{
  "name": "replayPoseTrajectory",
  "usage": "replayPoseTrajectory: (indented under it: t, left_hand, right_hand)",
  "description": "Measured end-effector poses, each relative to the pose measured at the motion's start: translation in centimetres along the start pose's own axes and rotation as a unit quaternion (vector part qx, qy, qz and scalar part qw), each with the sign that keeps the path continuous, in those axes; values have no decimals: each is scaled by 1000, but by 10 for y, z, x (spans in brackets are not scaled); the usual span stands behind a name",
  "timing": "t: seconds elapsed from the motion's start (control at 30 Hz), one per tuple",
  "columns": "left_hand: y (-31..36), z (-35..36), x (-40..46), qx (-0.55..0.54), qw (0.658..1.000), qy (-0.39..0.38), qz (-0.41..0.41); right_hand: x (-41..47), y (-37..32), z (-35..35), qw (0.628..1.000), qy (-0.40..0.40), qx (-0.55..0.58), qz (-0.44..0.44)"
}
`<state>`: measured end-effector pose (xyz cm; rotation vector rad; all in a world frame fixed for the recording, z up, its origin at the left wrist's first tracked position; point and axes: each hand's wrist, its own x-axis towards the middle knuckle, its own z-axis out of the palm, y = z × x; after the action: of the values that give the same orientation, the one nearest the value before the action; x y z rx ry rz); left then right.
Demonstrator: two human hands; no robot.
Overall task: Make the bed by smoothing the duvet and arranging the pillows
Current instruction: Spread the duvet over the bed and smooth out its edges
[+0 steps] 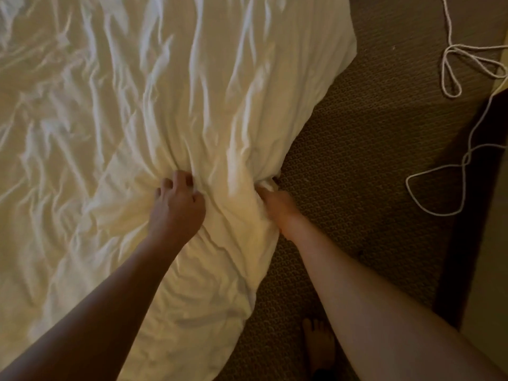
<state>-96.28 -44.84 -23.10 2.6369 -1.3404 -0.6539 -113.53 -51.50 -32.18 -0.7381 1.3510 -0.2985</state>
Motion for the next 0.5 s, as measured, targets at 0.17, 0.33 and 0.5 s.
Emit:
replayPoseTrajectory:
  t: [0.17, 0.33, 0.5]
  left_hand:
    - [17, -4, 10, 35, 999, 16, 21]
    - [49, -6, 27, 66, 990, 62, 109]
    - [89, -10, 55, 66, 977, 48, 195]
  right_hand:
    - [2, 8, -39, 972, 229, 9, -44]
    - [6, 20, -66, 968, 234, -70, 47]
    - [22, 1, -72, 976, 169, -68, 123]
